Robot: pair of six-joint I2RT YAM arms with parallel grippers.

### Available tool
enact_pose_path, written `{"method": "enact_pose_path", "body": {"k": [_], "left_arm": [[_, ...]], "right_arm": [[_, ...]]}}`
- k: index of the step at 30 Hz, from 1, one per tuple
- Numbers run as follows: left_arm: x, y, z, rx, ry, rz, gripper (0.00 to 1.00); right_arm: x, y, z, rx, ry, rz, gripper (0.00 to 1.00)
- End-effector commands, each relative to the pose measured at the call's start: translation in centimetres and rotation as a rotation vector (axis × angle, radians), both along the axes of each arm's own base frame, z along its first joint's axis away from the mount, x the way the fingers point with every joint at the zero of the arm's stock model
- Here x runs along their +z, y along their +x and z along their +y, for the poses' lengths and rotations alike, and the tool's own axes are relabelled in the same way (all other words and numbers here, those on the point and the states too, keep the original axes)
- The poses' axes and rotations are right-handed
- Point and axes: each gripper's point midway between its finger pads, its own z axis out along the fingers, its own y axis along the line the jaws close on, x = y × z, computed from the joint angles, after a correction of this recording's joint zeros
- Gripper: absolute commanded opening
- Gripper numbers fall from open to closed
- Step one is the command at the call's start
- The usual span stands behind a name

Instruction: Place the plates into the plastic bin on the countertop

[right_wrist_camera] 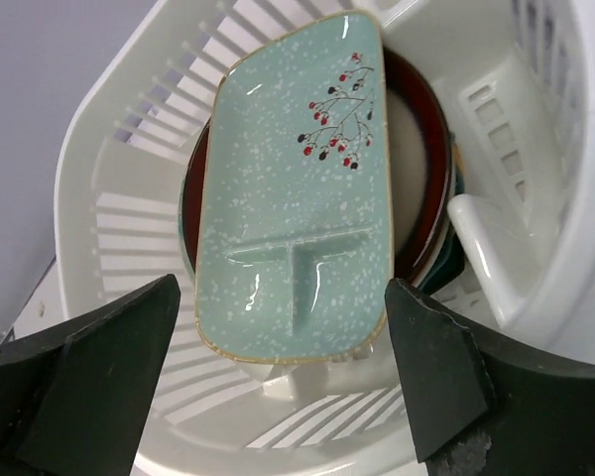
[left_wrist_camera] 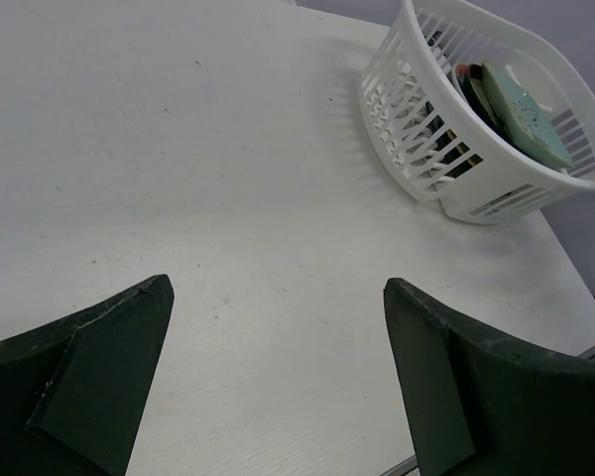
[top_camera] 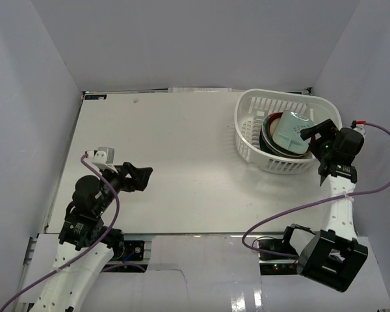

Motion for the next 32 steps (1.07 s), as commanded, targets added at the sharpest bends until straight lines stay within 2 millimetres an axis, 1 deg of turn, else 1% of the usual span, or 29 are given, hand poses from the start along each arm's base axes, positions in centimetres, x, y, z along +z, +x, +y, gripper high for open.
{"method": "enact_pose_path", "body": {"k": [1,3,4,5,6,7,8,9,10,11,12,13,14,15,16,17,18,19,20,21,22,23,24,27,29,30,32], "left_arm": [[0.4,0.3,0.0,0.008,0.001,-0.003,0.98],[0.5,0.5,0.0,0.013,-0.002,0.002,0.98],[0.6,0.5,0.0,0.014,-0.007,0.004,0.98],[0.9,0.6,-0.1,0.014,-0.009,0.000,0.98],[1.1,0.7,-0.2,0.013,-0.022,0.006,0.98],[1.8,0.6,-0.3,0.004,-0.034,-0.006,0.98],[2.6,0.4,-1.0,-0.033,-0.051,-0.022,0.98],[3.3,0.3,-1.4,-0.053,-0.064,-0.032,0.98],[4.8,0.0,-1.6,-0.067,-0.092,-0.054,0.98],[5.9,-0.2,-2.0,-0.091,-0.113,-0.075,0.98],[6.9,-0.4,-2.2,-0.104,-0.127,-0.089,0.98],[7.7,-0.5,-2.4,-0.116,-0.145,-0.089,0.98],[9.8,-0.9,-2.5,-0.129,-0.163,-0.129,0.98],[10.8,-1.3,-2.7,-0.148,-0.173,-0.146,0.98],[11.7,-1.5,-2.7,-0.151,-0.181,-0.161,0.98],[13.4,-2.1,-2.5,-0.152,-0.197,-0.197,0.98],[14.1,-2.4,-2.3,-0.148,-0.203,-0.214,0.98],[14.7,-2.8,-2.0,-0.139,-0.213,-0.232,0.98],[15.4,-3.4,-1.7,-0.134,-0.221,-0.256,0.98],[16.0,-3.9,-1.4,-0.130,-0.227,-0.274,0.98],[16.4,-4.1,-1.0,-0.112,-0.231,-0.286,0.98],[16.5,-4.7,-0.6,-0.104,-0.229,-0.296,0.98],[16.9,-5.1,-0.4,-0.097,-0.230,-0.310,0.98],[17.4,-6.0,0.3,-0.082,-0.228,-0.340,0.98],[17.9,-6.3,0.3,-0.087,-0.226,-0.352,0.98],[17.9,-6.0,0.2,-0.090,-0.220,-0.344,0.98],[18.4,-6.2,-0.1,-0.106,-0.226,-0.346,0.98]], "right_arm": [[3.1,-1.3,-2.0,-0.115,-0.079,-0.050,0.90],[4.4,-2.1,-2.6,-0.162,-0.103,-0.061,0.90],[5.4,-2.6,-2.6,-0.173,-0.119,-0.083,0.90],[6.0,-2.7,-1.7,-0.122,-0.118,-0.098,0.90],[7.0,-2.7,-0.8,-0.074,-0.115,-0.126,0.90],[7.9,-3.0,0.1,-0.031,-0.109,-0.155,0.90],[8.6,-3.2,1.3,0.024,-0.096,-0.182,0.90],[9.6,-3.5,4.0,0.159,-0.044,-0.228,0.90],[11.2,-3.9,5.6,0.235,-0.031,-0.305,0.90],[12.2,-4.5,7.8,0.334,-0.002,-0.357,0.90],[13.4,-5.8,10.8,0.485,0.030,-0.417,0.90],[14.4,-7.1,12.6,0.553,0.055,-0.468,0.90],[16.0,-8.3,14.9,0.655,0.042,-0.541,0.90],[16.8,-10.0,16.6,0.756,0.030,-0.584,0.90],[17.9,-11.9,17.9,0.826,-0.001,-0.645,0.90],[18.4,-13.4,19.3,0.902,-0.021,-0.679,0.90],[18.6,-14.9,20.1,0.976,-0.038,-0.694,0.90],[18.9,-16.5,20.5,1.016,-0.060,-0.721,0.90],[18.9,-17.5,20.9,1.053,-0.091,-0.740,0.90],[18.3,-18.0,21.0,1.060,-0.093,-0.718,0.90],[18.1,-18.9,21.1,1.064,-0.111,-0.723,0.90],[17.6,-19.2,21.3,1.075,-0.134,-0.728,0.90],[17.0,-19.0,21.1,1.054,-0.134,-0.705,0.90],[15.9,-19.0,21.0,1.050,-0.134,-0.681,0.90],[16.1,-18.9,21.1,1.057,-0.127,-0.690,0.90],[16.3,-18.8,21.1,1.048,-0.121,-0.692,0.90],[17.0,-18.7,21.0,1.038,-0.125,-0.709,0.90]]}}
